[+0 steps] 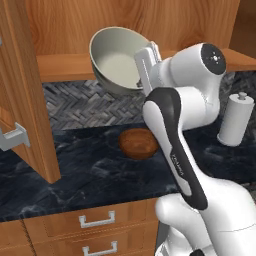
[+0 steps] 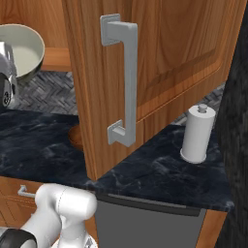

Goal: Open the cabinet. Pick the bowls from the counter and place them in the cabinet. Then close the cabinet.

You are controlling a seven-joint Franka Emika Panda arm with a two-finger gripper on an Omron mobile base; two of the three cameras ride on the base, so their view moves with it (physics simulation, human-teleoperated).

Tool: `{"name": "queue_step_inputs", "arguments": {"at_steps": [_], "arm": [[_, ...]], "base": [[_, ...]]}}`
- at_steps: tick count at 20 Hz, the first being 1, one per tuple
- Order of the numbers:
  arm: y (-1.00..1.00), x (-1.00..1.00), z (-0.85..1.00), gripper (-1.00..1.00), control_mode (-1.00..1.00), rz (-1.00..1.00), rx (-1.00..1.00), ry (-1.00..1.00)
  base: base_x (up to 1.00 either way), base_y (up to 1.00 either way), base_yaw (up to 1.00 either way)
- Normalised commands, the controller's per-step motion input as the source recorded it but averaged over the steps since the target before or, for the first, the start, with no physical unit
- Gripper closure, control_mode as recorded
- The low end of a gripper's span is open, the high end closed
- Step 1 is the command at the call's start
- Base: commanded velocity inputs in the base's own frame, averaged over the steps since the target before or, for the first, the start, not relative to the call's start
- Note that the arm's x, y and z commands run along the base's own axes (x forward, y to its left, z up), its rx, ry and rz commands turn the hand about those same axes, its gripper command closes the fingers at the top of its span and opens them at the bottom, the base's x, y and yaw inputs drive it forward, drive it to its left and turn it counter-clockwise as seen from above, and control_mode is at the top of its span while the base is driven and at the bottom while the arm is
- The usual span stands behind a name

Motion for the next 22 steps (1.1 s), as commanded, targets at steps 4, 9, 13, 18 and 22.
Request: {"name": "queue_step_inputs", "arguments": {"at_steps": [4,9,13,18,22], "arm": [[0.1,0.38,0.22,1.0,-1.0,0.0,0.0,0.0],[0.08,0.48,0.06,1.0,-1.0,0.0,0.0,0.0],[0.1,0.67,0.0,1.0,-1.0,0.0,0.0,0.0],[0.2,0.65,0.0,1.0,-1.0,0.0,0.0,-0.01],[0.21,0.58,0.0,1.0,-1.0,0.0,0.0,0.0]], "base": [[0.0,0.0,0.0],[0.0,0.0,0.0],[0.0,0.0,0.0],[0.0,0.0,0.0],[0.0,0.0,0.0]]}}
